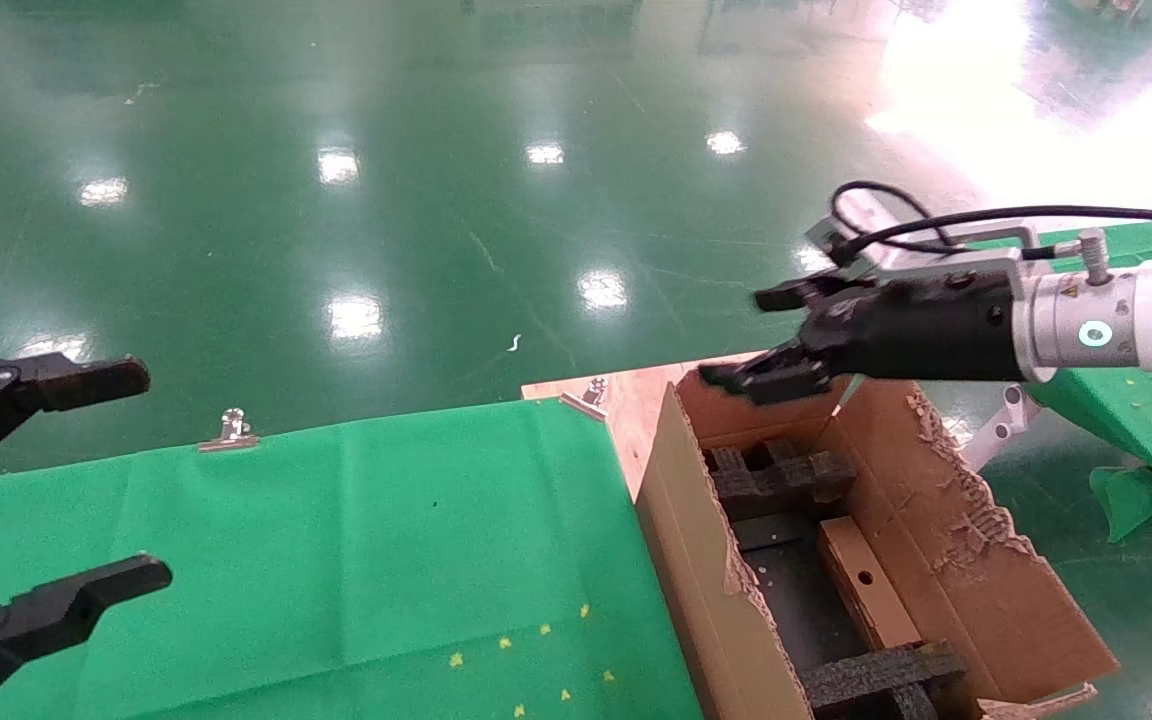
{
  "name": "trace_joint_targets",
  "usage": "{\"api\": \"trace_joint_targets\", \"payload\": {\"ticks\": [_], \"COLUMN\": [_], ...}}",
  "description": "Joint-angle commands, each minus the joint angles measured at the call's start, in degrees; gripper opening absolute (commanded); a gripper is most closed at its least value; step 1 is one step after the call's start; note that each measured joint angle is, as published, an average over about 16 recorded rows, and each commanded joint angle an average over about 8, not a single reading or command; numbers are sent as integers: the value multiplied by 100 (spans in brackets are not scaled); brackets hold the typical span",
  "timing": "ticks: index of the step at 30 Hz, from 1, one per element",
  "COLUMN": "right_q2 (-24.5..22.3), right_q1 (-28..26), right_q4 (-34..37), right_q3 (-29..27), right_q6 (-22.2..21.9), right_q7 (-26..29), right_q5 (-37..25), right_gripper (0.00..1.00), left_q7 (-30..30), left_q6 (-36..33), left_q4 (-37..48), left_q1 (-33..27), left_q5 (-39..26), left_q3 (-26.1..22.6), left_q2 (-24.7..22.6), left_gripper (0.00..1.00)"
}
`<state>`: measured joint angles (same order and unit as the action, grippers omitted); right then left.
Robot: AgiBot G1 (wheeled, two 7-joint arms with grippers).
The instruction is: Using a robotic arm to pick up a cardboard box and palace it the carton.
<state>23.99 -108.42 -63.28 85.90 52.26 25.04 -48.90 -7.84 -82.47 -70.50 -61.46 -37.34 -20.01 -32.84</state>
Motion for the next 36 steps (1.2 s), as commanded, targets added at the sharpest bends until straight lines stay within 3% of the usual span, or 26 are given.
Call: {"api": "trace_joint_targets", "payload": {"ticks": [1, 36], "right_q2": [17, 693], "right_q1": [68, 2943], "right_q4": [-11, -645], "right_q3": [-98, -4387], "right_q6": [42, 2098], "right_q7": [-17, -896], "right_q5": [6, 441], "right_gripper": [100, 100], "left_q7": [0, 0], "left_q6": [0, 0], "left_q4": [0, 0], "left_q1": [0, 0], "left_q5": [0, 0], "left_q3": [0, 0], "left_q2": [0, 0], "left_gripper": [100, 100]}}
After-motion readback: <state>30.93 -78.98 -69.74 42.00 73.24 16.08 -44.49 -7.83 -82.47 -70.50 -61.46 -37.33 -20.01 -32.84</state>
